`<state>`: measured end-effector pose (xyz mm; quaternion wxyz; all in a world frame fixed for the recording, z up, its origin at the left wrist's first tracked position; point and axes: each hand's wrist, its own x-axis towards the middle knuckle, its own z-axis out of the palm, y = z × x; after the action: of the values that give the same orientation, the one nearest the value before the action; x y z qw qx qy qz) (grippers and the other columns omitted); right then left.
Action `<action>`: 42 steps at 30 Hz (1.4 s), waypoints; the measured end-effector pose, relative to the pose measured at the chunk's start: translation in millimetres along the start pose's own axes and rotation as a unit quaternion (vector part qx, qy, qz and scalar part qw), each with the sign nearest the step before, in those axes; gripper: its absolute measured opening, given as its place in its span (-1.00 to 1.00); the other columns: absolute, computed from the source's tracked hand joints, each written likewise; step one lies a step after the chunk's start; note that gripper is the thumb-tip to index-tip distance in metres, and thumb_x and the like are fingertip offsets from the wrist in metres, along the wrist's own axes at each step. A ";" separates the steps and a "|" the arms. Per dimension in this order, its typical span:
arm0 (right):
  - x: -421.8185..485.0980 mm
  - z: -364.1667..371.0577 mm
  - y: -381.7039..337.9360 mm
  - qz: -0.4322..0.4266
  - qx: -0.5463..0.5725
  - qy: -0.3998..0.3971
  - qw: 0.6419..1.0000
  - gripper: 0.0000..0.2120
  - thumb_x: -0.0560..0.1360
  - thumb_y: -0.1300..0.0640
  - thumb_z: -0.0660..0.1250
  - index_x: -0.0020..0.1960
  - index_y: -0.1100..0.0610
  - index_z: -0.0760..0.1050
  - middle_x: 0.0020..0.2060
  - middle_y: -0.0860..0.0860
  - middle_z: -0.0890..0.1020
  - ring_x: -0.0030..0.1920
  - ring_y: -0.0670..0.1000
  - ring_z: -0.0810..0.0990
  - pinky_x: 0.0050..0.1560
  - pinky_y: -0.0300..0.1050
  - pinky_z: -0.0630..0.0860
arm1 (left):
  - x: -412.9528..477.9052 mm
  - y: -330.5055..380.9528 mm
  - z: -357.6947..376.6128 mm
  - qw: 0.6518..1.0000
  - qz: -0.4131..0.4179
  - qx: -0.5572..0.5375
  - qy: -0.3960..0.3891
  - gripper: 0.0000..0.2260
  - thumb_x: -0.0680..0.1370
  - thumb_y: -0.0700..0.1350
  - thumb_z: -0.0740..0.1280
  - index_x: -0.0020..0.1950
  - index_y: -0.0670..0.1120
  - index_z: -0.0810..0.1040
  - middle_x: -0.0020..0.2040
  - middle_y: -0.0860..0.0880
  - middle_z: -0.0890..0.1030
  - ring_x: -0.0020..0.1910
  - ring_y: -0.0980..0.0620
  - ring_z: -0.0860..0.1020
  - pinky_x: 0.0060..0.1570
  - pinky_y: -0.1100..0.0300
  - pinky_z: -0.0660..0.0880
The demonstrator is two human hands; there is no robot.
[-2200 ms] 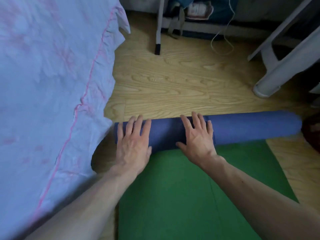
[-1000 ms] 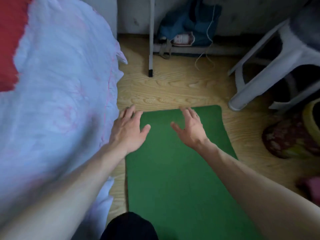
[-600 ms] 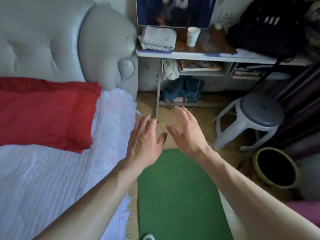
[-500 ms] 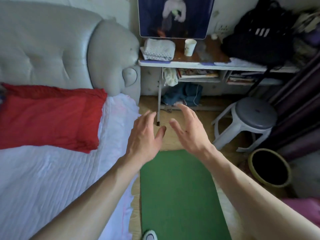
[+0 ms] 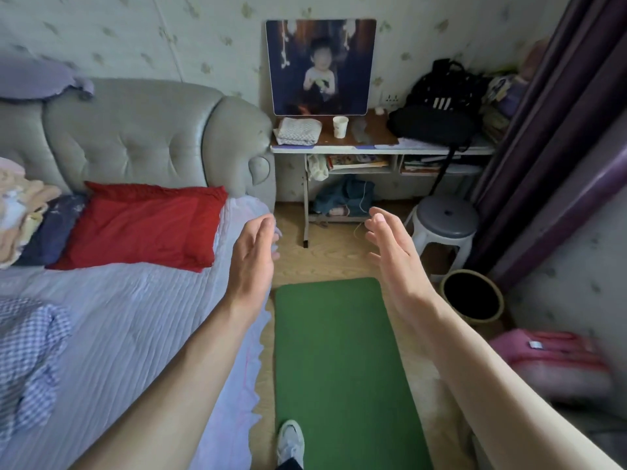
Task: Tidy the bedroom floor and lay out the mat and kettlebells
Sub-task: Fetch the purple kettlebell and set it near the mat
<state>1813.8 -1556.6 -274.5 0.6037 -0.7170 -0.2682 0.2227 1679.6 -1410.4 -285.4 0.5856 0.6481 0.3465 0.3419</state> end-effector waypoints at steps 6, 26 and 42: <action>-55.9 -18.0 -41.3 -0.003 0.004 0.002 1.000 -0.38 0.50 -0.29 0.06 0.48 -0.03 0.32 0.40 -0.08 0.47 0.41 -0.07 0.42 0.46 0.13 0.33 | -53.1 41.7 -14.1 1.000 0.013 0.013 -0.003 -0.81 0.61 0.14 0.15 -0.01 0.13 0.51 0.03 0.09 0.55 0.15 -0.08 0.57 0.24 -0.19 0.50; -174.5 38.7 -87.6 -0.029 -0.040 -0.044 0.998 -0.58 0.66 -0.15 0.06 0.41 0.00 0.43 0.29 -0.13 0.55 0.34 -0.12 0.47 0.44 0.11 0.36 | -134.5 44.9 -93.8 1.000 -0.013 -0.006 -0.010 -0.72 0.67 0.07 0.14 0.27 0.00 0.51 0.13 0.11 0.55 0.24 0.02 0.54 0.20 -0.05 0.55; -282.9 -20.6 -97.1 -0.064 -0.034 -0.042 0.996 -0.55 0.66 -0.14 0.05 0.46 0.02 0.36 0.34 -0.07 0.50 0.36 -0.06 0.45 0.44 0.09 0.37 | -264.2 89.6 -66.0 0.999 0.034 0.021 -0.014 -0.63 0.61 0.15 0.13 0.29 -0.02 0.50 0.08 0.16 0.54 0.18 0.07 0.55 0.24 -0.13 0.52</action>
<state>1601.7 -1744.5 -176.6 0.5805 -0.7080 -0.3464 0.2043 1488.9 -1607.0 -200.6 0.5650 0.6761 0.3234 0.3451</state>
